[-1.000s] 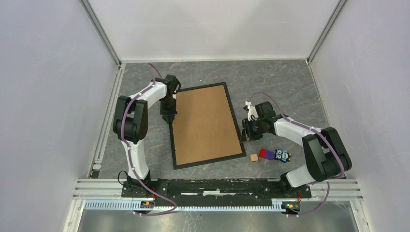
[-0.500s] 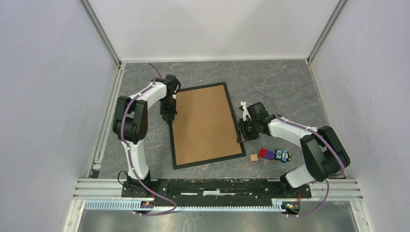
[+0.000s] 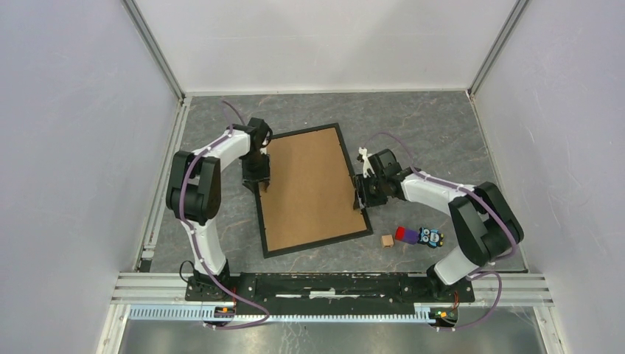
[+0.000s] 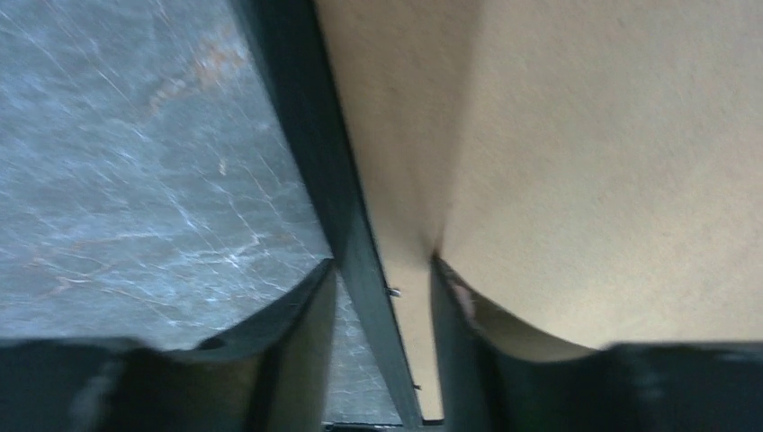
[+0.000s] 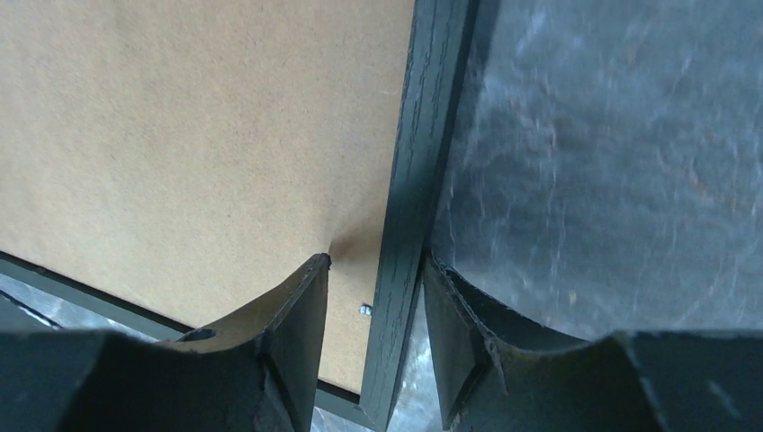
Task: Put the photo into the frame
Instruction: Adjust the photo frame at the center of the board.
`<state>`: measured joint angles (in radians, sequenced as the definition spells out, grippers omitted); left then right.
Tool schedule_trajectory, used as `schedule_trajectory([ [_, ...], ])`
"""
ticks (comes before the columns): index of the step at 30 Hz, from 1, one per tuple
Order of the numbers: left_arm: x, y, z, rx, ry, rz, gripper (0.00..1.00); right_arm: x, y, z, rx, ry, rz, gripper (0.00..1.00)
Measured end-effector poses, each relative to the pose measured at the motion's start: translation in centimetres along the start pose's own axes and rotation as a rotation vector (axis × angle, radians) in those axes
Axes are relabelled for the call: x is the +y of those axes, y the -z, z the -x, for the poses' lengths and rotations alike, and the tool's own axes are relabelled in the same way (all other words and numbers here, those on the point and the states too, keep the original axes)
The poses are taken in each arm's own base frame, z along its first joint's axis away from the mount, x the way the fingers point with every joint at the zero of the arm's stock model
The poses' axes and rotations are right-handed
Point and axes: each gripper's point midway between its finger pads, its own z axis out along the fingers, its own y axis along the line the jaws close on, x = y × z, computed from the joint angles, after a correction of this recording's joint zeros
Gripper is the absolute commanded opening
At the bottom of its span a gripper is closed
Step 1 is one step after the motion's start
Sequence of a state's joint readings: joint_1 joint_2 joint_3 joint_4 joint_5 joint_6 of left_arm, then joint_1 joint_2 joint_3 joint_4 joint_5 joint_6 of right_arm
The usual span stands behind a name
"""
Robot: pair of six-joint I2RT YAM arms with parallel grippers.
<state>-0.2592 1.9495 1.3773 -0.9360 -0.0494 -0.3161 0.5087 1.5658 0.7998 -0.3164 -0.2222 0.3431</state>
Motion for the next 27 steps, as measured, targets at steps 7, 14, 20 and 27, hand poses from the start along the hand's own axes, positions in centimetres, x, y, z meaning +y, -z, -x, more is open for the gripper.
schedule_trajectory([
  [7, 0.3, 0.1, -3.8, 0.019, 0.035, -0.074, 0.71, 0.7, -1.6, 3.9, -0.032, -0.006, 0.052, 0.53],
  [14, -1.6, 0.7, -10.3, 0.058, 0.076, -0.184, 0.79, 0.7, -4.2, 10.3, -0.114, 0.01, 0.043, 0.62],
  [20, -8.5, 2.3, -15.0, 0.09, -0.002, -0.346, 0.9, 1.6, -7.9, 19.7, -0.246, 0.03, 0.067, 0.71],
  [27, -12.3, 6.3, -12.1, -0.034, -0.029, -0.524, 0.97, 5.0, -7.2, 27.0, -0.293, 0.153, 0.092, 0.91],
])
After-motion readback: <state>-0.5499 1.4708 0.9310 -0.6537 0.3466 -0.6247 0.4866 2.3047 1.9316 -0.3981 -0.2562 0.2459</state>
